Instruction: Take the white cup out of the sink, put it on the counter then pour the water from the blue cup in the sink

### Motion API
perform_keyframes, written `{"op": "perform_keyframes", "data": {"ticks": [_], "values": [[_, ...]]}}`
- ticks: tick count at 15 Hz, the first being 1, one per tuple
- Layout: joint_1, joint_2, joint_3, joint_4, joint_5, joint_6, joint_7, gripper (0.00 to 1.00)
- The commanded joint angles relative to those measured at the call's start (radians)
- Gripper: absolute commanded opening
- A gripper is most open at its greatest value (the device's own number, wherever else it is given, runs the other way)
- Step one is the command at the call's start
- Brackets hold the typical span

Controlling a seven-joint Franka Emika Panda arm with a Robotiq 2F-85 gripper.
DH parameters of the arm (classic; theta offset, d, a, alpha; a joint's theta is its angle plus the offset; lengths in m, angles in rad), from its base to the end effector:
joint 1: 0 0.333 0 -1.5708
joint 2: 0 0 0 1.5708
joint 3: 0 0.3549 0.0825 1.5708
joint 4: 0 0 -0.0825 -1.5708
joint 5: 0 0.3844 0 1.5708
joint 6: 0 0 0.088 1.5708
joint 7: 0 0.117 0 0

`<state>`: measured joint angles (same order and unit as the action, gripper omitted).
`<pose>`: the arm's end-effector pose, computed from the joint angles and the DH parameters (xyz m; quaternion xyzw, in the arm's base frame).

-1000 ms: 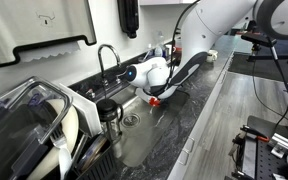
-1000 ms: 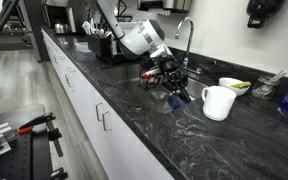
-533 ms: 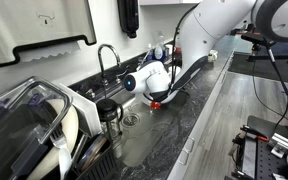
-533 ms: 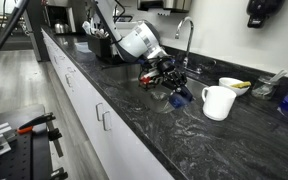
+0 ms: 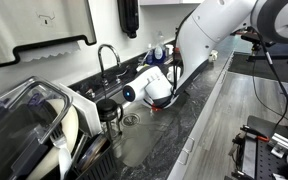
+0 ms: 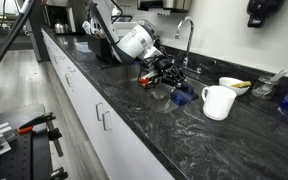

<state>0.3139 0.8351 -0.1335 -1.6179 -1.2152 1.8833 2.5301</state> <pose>0.6849 0.0577 0.1662 0.5918 -0.5733 0.4545 0.3383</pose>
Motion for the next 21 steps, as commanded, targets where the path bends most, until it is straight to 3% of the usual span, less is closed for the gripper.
{"op": "perform_keyframes", "data": {"ticks": [1,21], "values": [[-0.016,0.01,0.03,0.02,-0.069,-0.081,0.028,0.04],[-0.028,0.033,0.083,0.039,-0.175,-0.225,0.046,0.04]]}}
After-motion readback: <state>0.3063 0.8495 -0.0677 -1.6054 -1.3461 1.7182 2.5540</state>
